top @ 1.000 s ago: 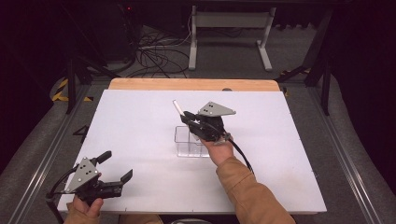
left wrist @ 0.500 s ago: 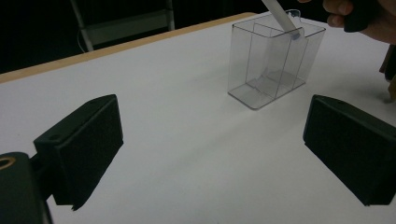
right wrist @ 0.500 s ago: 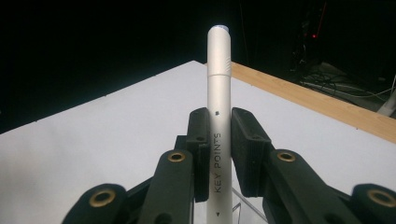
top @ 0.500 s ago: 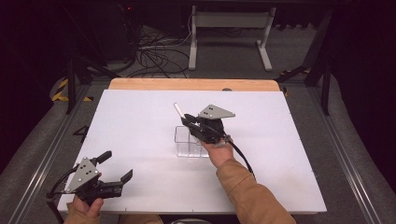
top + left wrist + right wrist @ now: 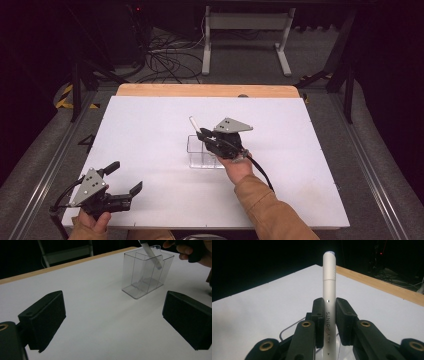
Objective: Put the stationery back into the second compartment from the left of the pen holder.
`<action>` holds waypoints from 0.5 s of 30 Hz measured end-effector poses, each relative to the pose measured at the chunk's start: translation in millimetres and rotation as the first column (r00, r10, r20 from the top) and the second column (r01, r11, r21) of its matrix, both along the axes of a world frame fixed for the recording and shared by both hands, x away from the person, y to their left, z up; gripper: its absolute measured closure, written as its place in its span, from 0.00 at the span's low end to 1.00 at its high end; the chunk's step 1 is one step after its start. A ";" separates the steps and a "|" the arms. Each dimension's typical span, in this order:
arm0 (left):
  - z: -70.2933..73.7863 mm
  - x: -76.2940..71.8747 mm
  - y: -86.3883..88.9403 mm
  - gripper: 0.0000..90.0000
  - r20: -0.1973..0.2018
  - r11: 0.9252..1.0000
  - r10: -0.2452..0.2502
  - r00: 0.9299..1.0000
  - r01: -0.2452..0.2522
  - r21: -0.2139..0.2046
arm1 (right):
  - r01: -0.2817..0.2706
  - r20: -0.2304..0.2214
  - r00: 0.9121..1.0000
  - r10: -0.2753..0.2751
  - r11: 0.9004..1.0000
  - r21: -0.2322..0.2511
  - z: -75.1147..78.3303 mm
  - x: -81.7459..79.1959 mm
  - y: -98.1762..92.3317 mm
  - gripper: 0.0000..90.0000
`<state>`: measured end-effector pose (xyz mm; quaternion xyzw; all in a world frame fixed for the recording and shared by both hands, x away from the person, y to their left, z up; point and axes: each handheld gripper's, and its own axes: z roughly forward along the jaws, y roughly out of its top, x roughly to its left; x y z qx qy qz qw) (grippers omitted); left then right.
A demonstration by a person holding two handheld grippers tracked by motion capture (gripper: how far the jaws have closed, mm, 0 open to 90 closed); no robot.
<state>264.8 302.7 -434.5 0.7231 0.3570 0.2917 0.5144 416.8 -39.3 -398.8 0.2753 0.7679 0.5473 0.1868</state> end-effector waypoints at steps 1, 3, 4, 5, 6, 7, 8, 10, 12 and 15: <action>0.1 -0.1 -0.1 0.06 0.000 1.000 0.001 1.000 -0.001 0.001 | 0.001 -0.005 1.000 -0.001 1.000 0.000 -0.8 -0.4 -1.2 0.86; 0.1 0.0 -0.2 0.06 0.000 1.000 0.000 1.000 0.000 0.000 | 0.007 -0.032 0.999 -0.007 1.000 -0.004 -2.7 -1.0 -5.2 0.71; 0.1 0.1 -0.1 0.06 0.000 1.000 0.000 1.000 0.000 0.002 | 0.007 -0.032 0.999 -0.007 1.000 -0.004 -2.7 -1.0 -5.2 0.71; 0.1 0.2 -0.3 0.06 0.000 1.000 0.001 1.000 -0.001 0.001 | 0.002 -0.043 0.999 -0.002 1.000 0.005 -2.7 -0.7 -6.6 0.58; 0.0 0.4 -0.4 0.06 0.000 1.000 0.001 1.000 -0.001 0.001 | -0.001 -0.062 0.998 0.001 1.000 0.014 -1.1 -0.3 -9.6 0.45; -0.1 0.4 -0.8 0.06 -0.001 1.000 0.002 1.000 -0.002 0.001 | -0.001 -0.062 0.998 0.001 1.000 0.014 -1.1 -0.3 -9.6 0.45; -0.1 0.5 -0.8 0.06 -0.003 1.000 0.002 1.000 -0.002 0.003 | 0.004 -0.058 0.998 -0.003 1.000 0.012 0.5 -0.8 -11.6 0.41; 0.1 0.4 -0.9 0.06 -0.001 1.000 0.003 1.000 -0.003 0.001 | 0.001 -0.045 0.999 0.000 1.000 0.020 4.5 -1.9 -14.9 0.31; 0.1 0.3 -0.7 0.06 -0.001 1.000 0.002 1.000 -0.002 0.001 | -0.013 -0.022 1.000 0.013 1.000 0.021 12.8 -6.4 -18.8 0.24; 0.1 0.3 -0.8 0.06 -0.002 1.000 0.003 1.000 -0.003 0.002 | -0.025 0.002 1.000 0.025 1.000 0.016 19.5 -10.9 -20.9 0.21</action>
